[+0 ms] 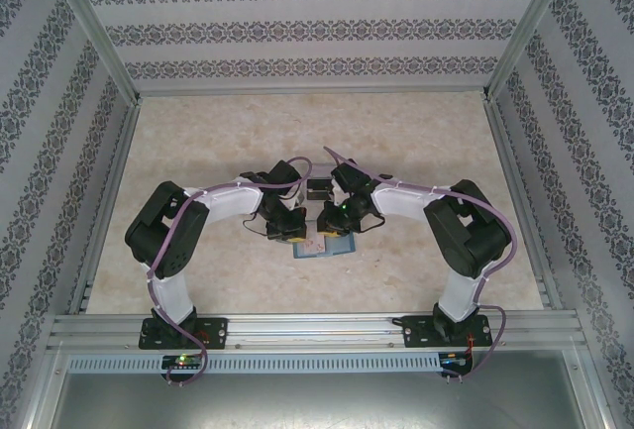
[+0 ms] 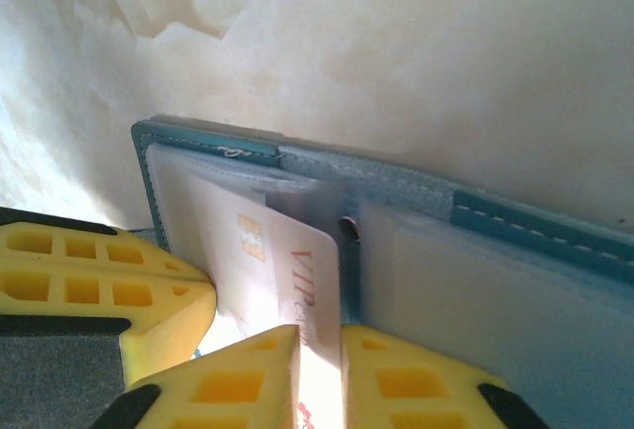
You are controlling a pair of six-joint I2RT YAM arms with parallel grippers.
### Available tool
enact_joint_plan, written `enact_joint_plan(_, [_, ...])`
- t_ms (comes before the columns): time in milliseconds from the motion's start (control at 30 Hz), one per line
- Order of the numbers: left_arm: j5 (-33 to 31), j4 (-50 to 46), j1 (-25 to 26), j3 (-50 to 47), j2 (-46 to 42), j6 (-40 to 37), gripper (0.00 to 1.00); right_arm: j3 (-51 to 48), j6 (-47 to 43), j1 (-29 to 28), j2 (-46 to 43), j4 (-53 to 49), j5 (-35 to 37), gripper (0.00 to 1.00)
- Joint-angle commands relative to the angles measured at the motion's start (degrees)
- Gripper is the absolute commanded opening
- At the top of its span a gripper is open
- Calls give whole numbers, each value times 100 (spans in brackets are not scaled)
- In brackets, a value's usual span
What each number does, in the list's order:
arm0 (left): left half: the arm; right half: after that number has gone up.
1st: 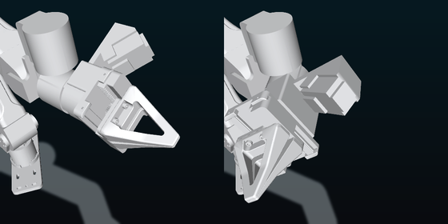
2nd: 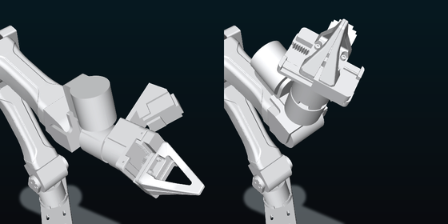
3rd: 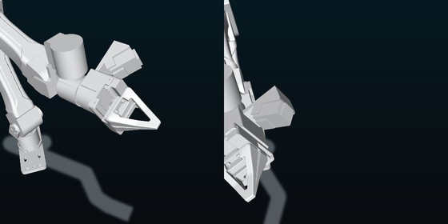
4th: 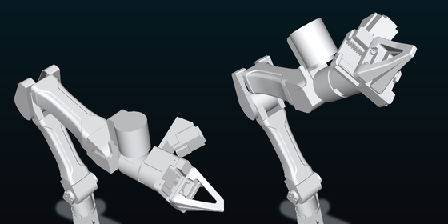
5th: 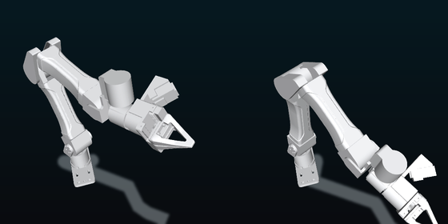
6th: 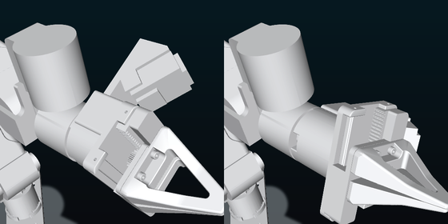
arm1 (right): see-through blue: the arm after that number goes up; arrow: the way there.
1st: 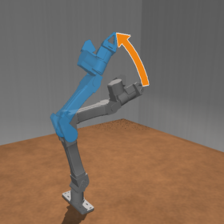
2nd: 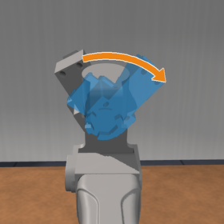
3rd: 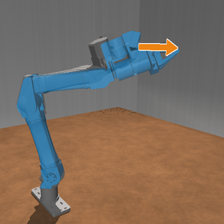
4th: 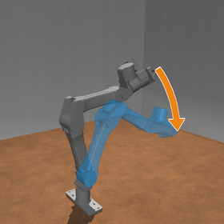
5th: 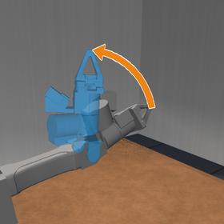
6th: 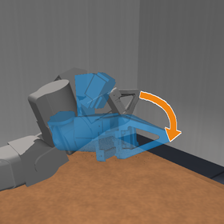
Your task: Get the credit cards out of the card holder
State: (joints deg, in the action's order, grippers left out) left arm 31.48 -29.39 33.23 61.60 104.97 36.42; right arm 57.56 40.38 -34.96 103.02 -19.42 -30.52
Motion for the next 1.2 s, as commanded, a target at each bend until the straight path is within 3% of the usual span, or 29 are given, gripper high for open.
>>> enact_joint_plan(0, [-312,-313,-23,-112,381,-119,0,-36,-3,-62,-142,329,-402,16])
enact_joint_plan(400, [-346,-373,-27,-98,318,-135,0,-18,-361,16,-342,-239,151,7])
enact_joint_plan(933, [-361,-399,-27,-97,315,-136,0,279,-955,112,-731,-1531,1268,6])
enact_joint_plan(1167, [-356,-384,-27,-116,304,-132,0,372,-956,53,-744,-1605,1366,6])
